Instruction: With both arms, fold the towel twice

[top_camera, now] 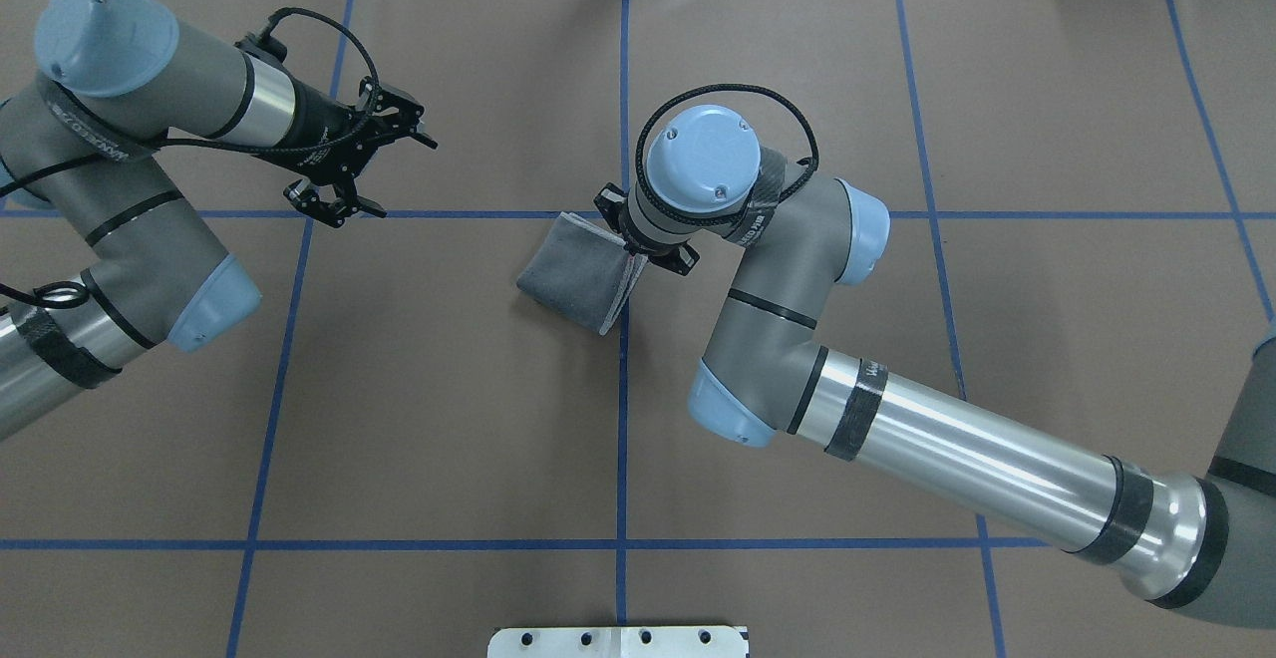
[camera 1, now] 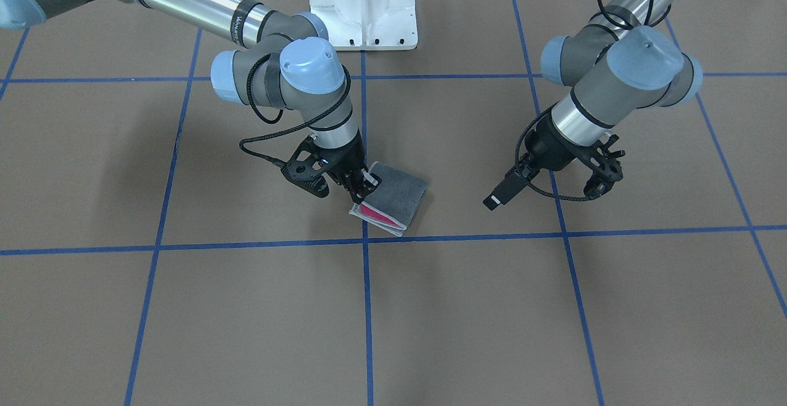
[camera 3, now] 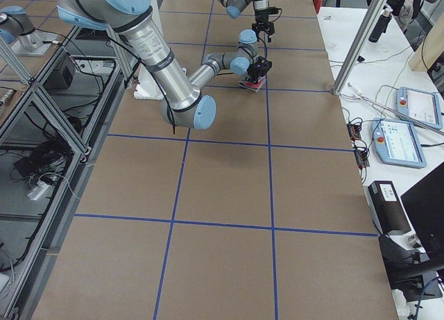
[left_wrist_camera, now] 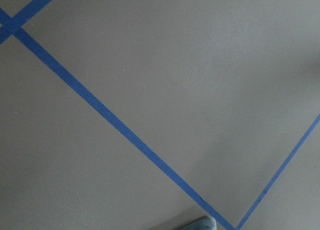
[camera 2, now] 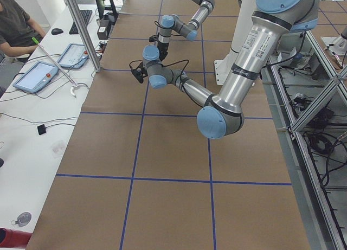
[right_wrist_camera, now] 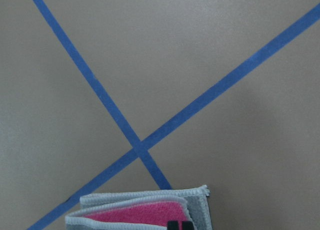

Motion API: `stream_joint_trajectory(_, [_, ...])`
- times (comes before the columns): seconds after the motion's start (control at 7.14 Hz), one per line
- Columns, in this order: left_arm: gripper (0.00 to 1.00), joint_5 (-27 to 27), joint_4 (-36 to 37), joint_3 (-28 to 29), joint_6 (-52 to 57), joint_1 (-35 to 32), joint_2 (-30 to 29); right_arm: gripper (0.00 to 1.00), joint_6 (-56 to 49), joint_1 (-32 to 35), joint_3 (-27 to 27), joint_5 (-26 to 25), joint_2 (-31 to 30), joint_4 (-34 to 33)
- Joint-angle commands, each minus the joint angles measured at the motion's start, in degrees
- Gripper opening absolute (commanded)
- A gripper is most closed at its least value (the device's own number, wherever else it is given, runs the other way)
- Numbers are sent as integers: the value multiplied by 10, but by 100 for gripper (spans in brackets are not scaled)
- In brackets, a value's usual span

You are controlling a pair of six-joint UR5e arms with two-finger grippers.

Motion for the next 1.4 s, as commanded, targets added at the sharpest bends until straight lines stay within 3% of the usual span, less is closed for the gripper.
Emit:
stream_joint_trajectory(0.0, [100, 1, -1, 0, 0, 0, -1, 0, -16, 12, -2, 0, 3, 0])
stream_joint_trajectory(1.26, [100, 3, -1, 0, 0, 3, -1, 0, -28, 18, -58, -10, 24, 7])
